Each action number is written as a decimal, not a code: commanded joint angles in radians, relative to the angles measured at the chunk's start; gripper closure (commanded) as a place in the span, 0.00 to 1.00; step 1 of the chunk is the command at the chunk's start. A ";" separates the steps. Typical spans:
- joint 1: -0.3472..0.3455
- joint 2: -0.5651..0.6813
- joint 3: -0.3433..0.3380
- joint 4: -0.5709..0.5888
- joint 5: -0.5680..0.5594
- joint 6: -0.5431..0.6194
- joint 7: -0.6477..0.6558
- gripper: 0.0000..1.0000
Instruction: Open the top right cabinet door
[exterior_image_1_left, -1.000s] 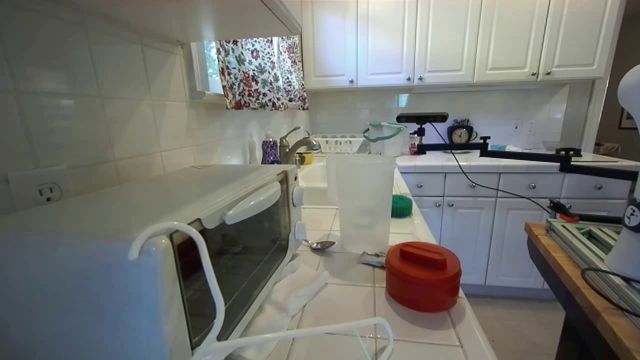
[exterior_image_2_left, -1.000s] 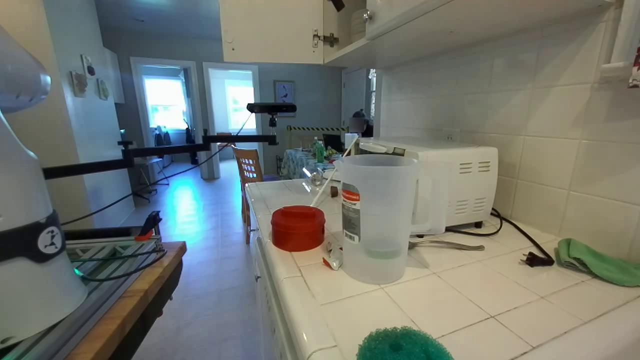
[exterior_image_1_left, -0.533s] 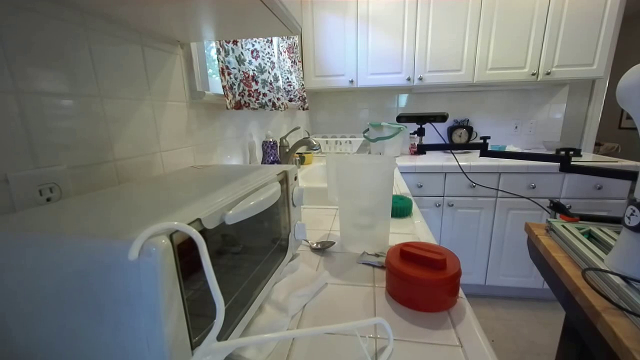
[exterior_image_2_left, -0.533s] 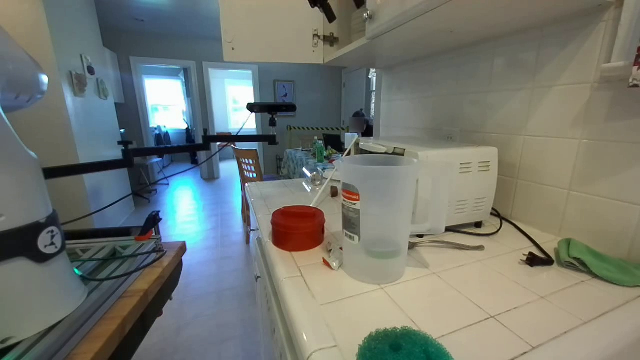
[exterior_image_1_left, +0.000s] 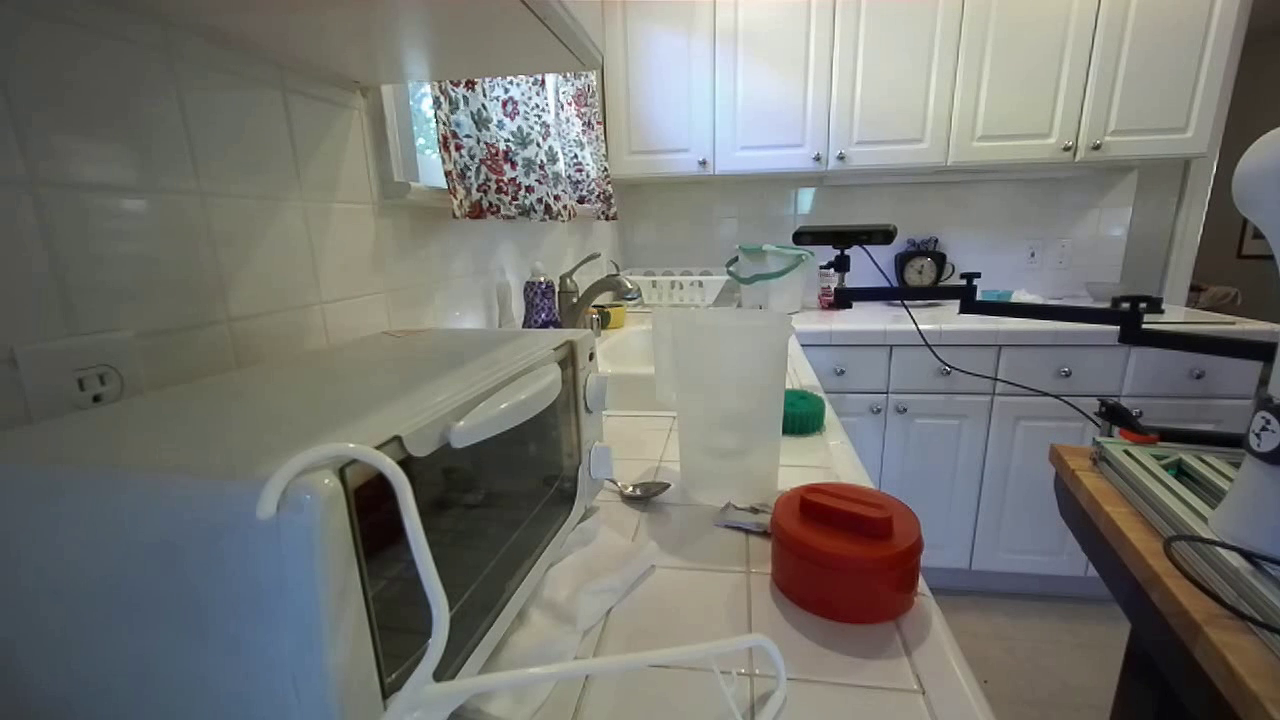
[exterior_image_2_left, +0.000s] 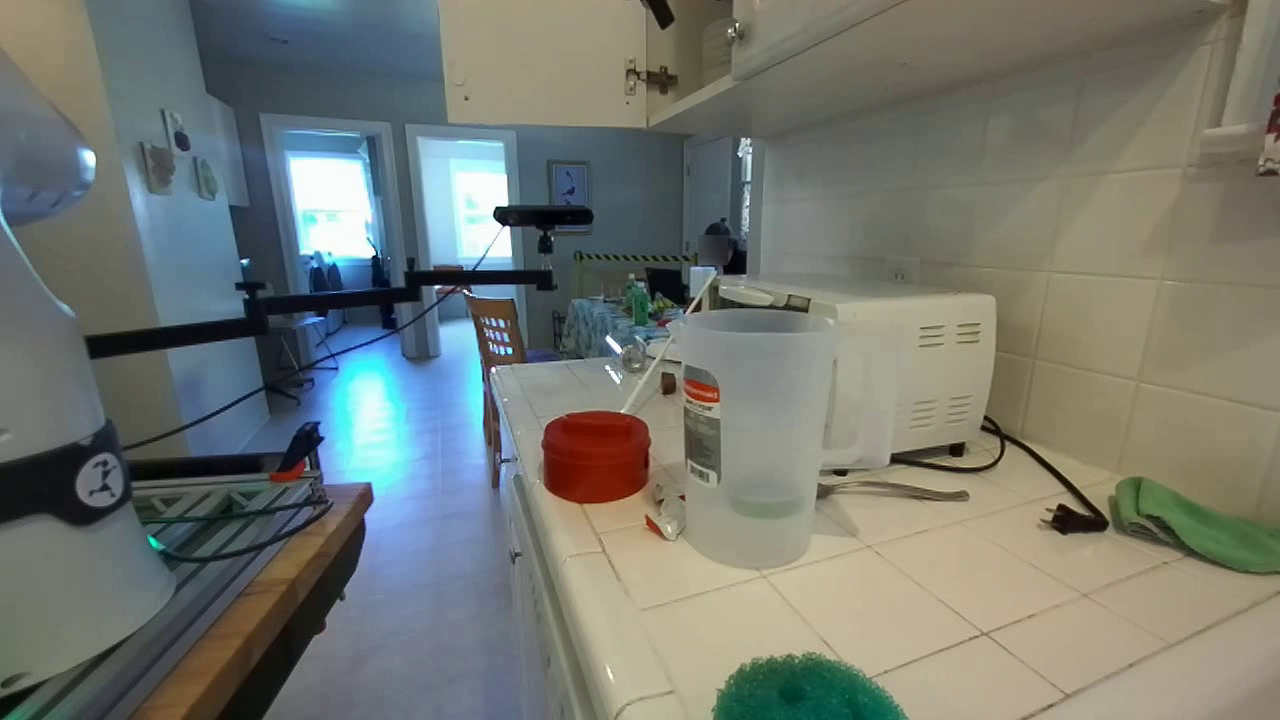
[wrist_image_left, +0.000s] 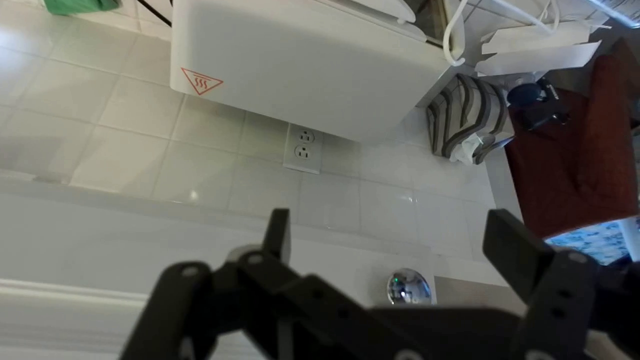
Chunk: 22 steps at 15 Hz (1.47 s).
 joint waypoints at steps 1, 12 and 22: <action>0.011 0.042 0.004 0.044 0.022 -0.012 -0.022 0.00; 0.007 0.099 0.031 0.099 0.006 0.010 -0.014 0.00; -0.001 0.135 0.044 0.129 -0.010 0.034 -0.002 0.00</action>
